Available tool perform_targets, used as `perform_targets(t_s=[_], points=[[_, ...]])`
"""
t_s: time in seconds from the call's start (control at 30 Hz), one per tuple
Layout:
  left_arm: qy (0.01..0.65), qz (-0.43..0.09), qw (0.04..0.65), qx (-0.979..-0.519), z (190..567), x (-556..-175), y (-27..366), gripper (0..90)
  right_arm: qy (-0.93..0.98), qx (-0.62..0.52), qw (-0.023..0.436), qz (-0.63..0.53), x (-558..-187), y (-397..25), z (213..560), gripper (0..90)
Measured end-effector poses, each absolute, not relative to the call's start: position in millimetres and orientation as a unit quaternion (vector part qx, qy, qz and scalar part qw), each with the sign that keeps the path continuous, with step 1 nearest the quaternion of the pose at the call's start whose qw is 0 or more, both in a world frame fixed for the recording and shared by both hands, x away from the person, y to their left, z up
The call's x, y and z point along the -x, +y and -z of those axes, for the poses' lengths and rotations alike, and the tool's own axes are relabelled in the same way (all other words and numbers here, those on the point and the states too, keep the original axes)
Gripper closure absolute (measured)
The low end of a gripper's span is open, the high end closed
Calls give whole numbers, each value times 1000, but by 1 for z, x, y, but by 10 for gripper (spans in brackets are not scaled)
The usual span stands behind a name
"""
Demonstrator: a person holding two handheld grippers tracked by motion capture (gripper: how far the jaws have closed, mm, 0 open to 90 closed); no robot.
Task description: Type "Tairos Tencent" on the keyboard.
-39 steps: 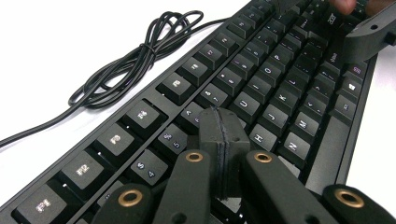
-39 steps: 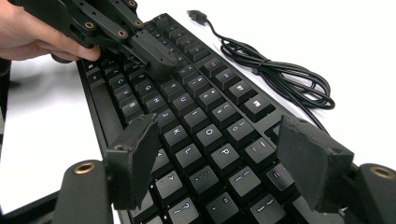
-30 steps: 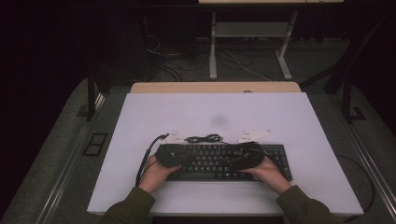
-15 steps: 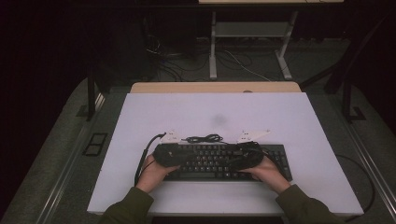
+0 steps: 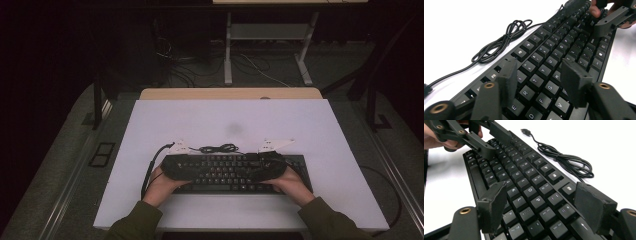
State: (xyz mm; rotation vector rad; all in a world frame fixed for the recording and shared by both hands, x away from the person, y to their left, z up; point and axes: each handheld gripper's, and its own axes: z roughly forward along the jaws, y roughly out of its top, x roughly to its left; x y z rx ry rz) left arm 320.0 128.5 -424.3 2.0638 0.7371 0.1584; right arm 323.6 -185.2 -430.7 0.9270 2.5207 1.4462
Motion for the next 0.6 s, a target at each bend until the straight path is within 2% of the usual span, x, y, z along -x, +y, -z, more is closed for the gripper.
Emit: perform_targets(t_s=[0.6], points=[[295,-89,480,-822,418,-310,141,202,803,-337,76,-486,-319,-220,424,214]])
